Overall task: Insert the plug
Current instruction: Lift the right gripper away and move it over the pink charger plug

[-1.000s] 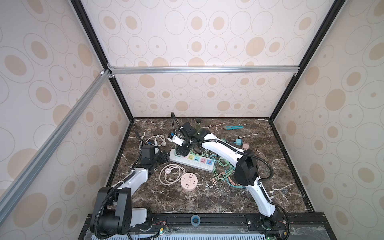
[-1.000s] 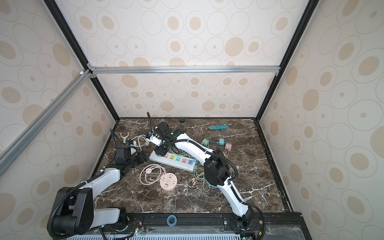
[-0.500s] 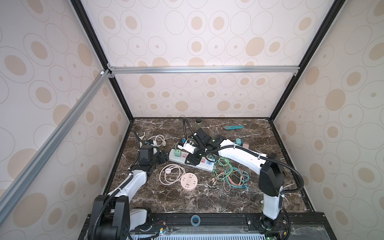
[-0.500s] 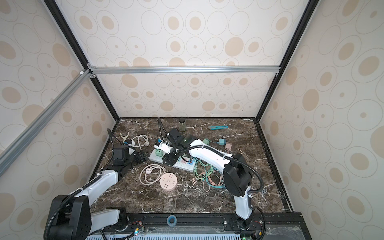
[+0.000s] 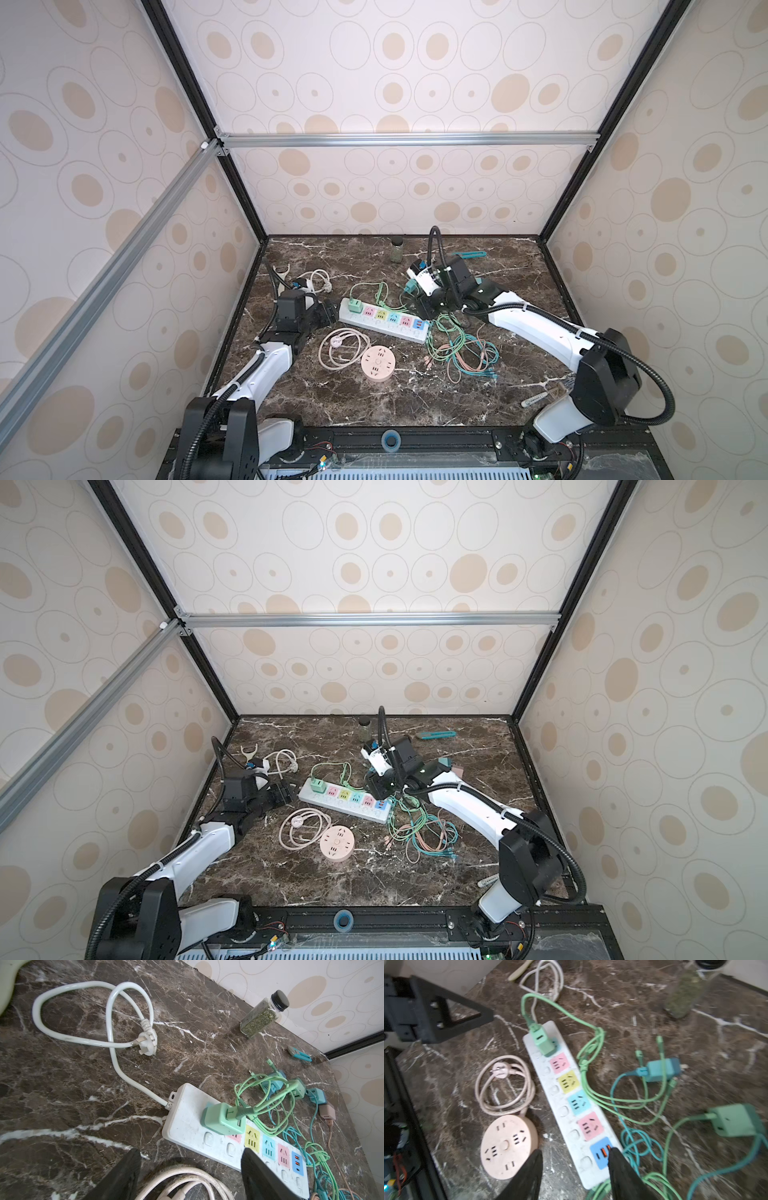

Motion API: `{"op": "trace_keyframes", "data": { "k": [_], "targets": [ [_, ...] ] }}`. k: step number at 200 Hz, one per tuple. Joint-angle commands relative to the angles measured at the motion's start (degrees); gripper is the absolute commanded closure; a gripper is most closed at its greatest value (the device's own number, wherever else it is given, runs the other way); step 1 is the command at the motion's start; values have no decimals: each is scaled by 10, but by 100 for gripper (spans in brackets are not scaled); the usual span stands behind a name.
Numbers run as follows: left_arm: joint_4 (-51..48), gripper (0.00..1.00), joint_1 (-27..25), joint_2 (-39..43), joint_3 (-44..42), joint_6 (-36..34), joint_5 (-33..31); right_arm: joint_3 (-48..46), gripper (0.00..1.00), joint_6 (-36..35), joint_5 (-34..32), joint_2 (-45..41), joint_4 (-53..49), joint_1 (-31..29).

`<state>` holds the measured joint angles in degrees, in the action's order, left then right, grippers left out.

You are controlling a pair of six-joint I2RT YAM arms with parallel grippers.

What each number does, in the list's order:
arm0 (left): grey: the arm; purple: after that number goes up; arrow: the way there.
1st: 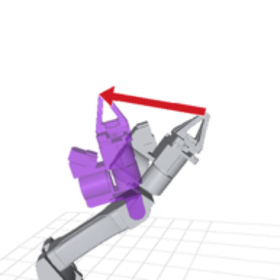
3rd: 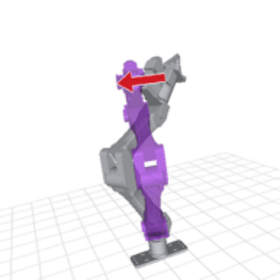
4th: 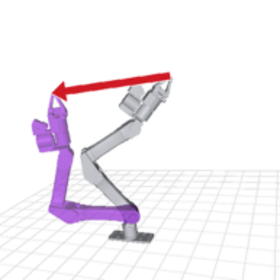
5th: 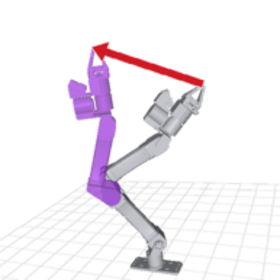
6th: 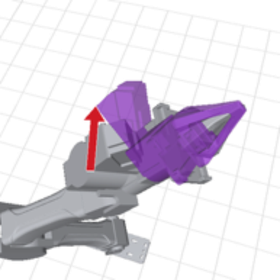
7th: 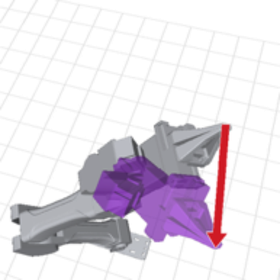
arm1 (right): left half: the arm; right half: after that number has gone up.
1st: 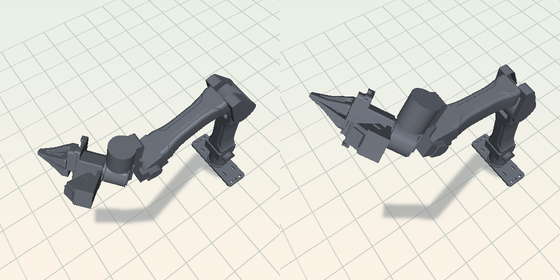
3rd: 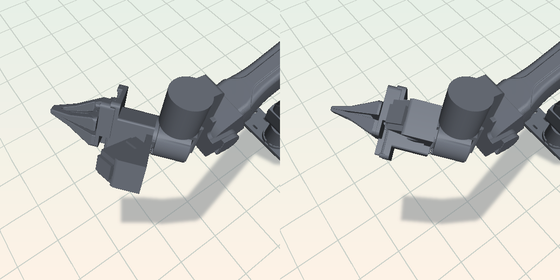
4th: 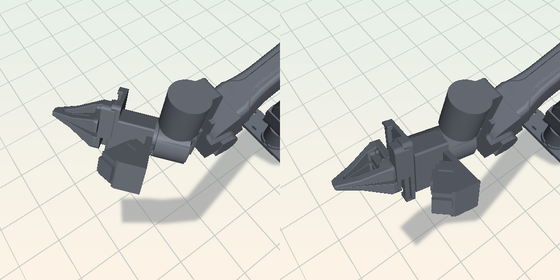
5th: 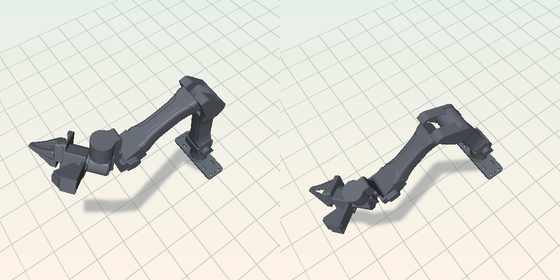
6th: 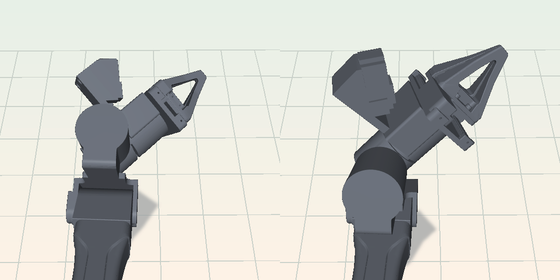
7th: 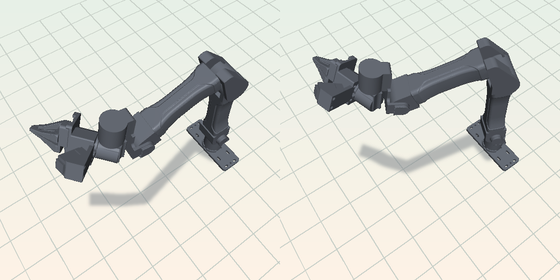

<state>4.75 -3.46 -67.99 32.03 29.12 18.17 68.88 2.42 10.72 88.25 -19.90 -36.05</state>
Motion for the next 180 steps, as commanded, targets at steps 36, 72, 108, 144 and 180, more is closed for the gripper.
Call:
{"op": "trace_keyframes", "data": {
  "k": [36,72,108,144,180],
  "targets": [
    [12,23,4,23,-4,3,22,-71,49,101,-130,-64,13,103],
    [3,23,4,35,-4,0,19,-89,43,102,-187,-63,-17,176],
    [-7,22,5,40,-2,0,18,-105,38,129,-171,-39,-2,240],
    [-12,22,5,50,-3,-4,23,-84,38,141,-167,35,-4,273],
    [-22,22,4,60,-5,-12,18,-49,38,147,-159,102,-3,285]
  ]
}}
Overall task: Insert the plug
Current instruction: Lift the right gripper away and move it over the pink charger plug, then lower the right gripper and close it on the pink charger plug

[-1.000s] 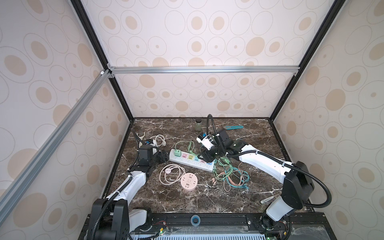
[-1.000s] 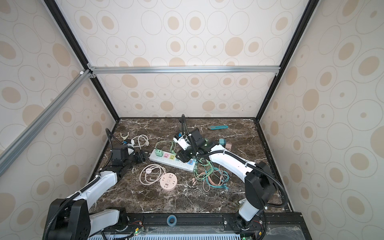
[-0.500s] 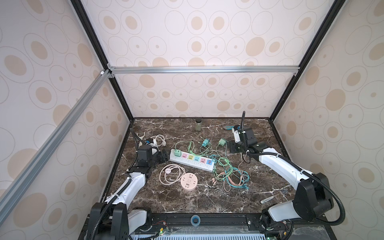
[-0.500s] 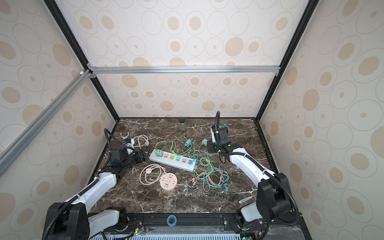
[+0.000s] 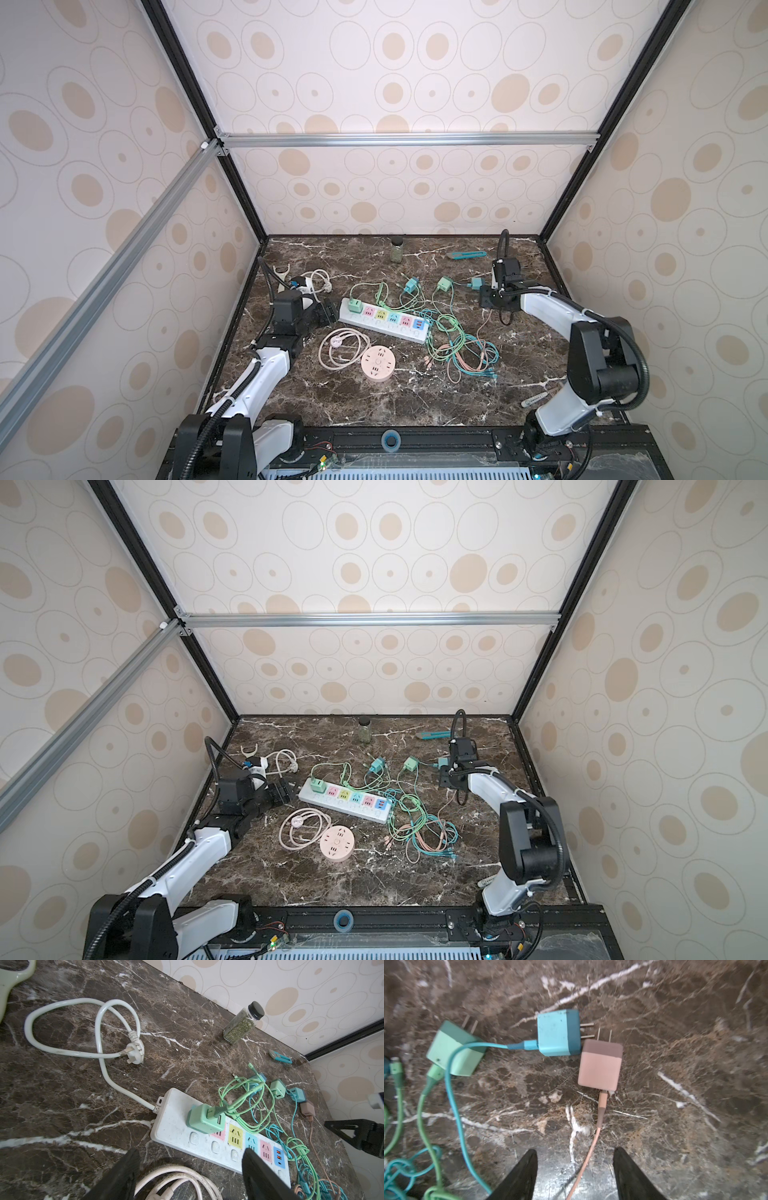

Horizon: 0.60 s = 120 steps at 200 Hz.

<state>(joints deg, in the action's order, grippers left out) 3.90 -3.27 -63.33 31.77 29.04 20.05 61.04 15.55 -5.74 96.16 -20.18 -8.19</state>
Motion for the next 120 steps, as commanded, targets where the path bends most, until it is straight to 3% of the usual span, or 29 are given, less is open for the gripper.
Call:
{"op": "trace_keyframes", "data": {
  "k": [1,120],
  "targets": [
    [-14,22,3,13,-3,-11,-1,30,38,16,5,24,0,6],
    [-11,22,3,20,-7,-7,3,110,34,47,-41,108,-39,29]
  ]
}}
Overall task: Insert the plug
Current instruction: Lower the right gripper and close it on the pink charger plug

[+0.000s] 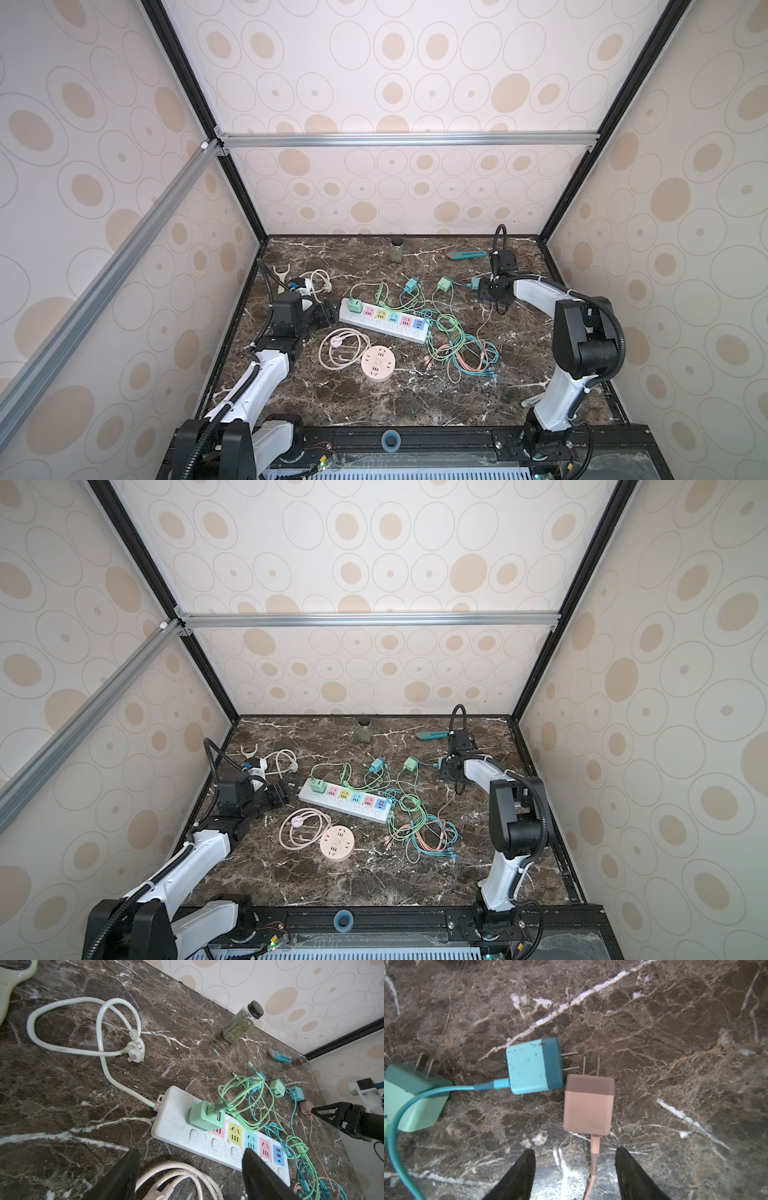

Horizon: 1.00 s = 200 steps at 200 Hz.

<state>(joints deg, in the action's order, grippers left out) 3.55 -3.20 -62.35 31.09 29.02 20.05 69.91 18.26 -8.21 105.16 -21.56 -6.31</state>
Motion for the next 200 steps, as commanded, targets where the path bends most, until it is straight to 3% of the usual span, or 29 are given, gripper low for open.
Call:
{"op": "trace_keyframes", "data": {
  "k": [1,200],
  "targets": [
    [-7,22,3,10,-1,-6,3,22,34,20,-16,19,-25,11],
    [-11,22,3,38,-2,-8,6,123,45,24,49,114,-103,34]
  ]
}}
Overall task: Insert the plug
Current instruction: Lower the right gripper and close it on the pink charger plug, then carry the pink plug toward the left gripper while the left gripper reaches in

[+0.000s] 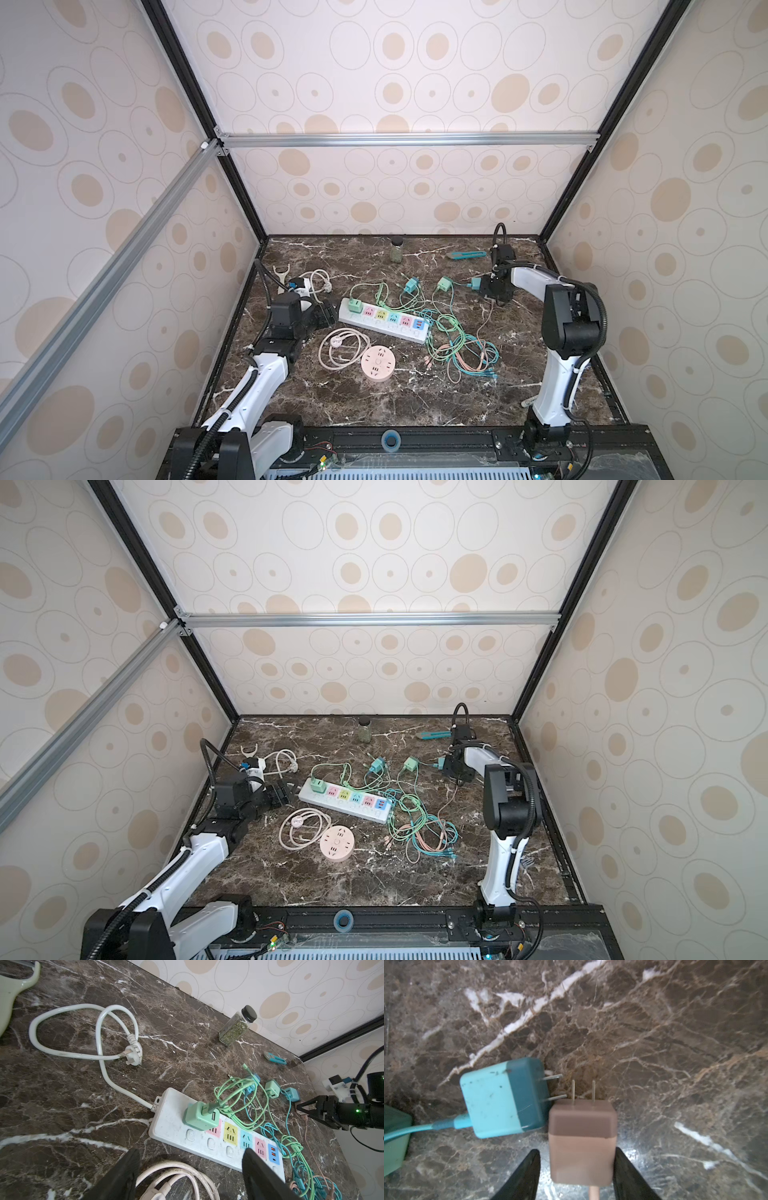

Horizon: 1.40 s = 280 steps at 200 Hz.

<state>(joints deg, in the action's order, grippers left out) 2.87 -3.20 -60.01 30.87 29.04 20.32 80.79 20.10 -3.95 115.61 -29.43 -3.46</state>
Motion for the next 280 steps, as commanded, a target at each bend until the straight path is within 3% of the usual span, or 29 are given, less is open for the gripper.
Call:
{"op": "trace_keyframes", "data": {
  "k": [1,78,111,153,225,280],
  "targets": [
    [-4,22,2,15,-1,-7,3,15,45,6,7,10,-25,6],
    [-4,22,3,24,-2,-9,1,10,61,1,21,7,-22,11],
    [-1,22,3,26,1,-1,7,-26,67,-18,20,-31,5,11],
    [44,23,2,32,-3,30,63,-72,73,-78,50,-110,44,0],
    [66,24,-2,34,37,56,186,-92,73,-226,40,-234,74,-98],
    [64,24,-25,10,90,62,273,-116,73,-329,90,-292,108,-209]
  ]
}}
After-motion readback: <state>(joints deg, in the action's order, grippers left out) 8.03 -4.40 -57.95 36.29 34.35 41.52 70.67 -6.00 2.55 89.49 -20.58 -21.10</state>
